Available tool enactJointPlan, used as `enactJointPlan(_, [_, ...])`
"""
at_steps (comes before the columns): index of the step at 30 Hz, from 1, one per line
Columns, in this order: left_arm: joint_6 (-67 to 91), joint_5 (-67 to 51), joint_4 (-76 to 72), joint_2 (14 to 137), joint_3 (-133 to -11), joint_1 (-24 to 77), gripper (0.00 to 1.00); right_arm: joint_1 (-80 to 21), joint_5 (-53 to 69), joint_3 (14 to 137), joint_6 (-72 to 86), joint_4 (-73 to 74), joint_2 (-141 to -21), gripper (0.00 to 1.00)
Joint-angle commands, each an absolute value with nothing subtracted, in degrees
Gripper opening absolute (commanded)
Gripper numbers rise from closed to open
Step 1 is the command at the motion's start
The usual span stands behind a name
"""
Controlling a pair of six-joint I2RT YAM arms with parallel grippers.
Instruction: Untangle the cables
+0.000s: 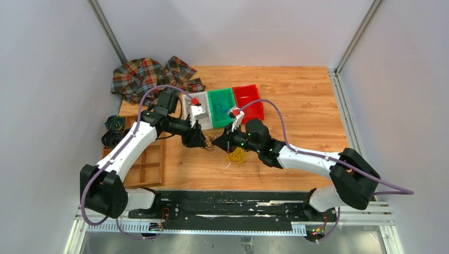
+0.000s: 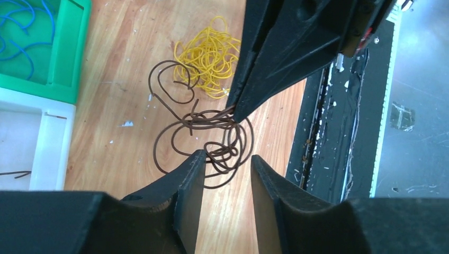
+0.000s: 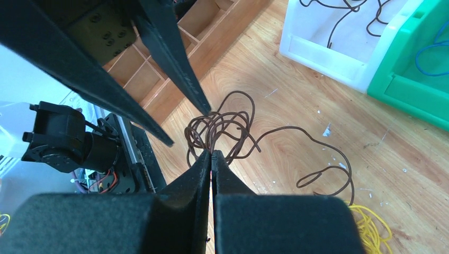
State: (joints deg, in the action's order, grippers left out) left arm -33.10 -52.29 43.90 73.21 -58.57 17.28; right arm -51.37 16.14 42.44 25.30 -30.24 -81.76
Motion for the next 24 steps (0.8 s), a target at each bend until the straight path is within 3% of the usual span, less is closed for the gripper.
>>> enactJointPlan(1, [-27.66,-50.99,40.68,75.22,-59.57,17.75,0.37,-50.82,17.29,41.88,26.77,-33.13,-80.07,0.01])
enactJointPlan(6, [-19.84,-47.55,32.60,73.15,-57.56,17.75,0.10,-50.48,16.70,41.37,26.90,-32.82,-79.32,0.01])
enactJointPlan(9, [-20.43,-43.21,33.51,71.01,-58.56,17.71,0.01,-49.97,15.37,39.90,26.85,-32.61,-78.10,0.01])
enactJointPlan(16, [-31.22,-33.66,45.21,67.76,-65.42,17.75,0.01,-47.75,9.25,35.98,26.36,-30.43,-74.52,0.01])
enactJointPlan(24, [-30.79,-33.66,48.77,65.02,-70.53,17.75,0.01,-47.79,3.07,35.33,23.51,-25.47,-71.13,0.03])
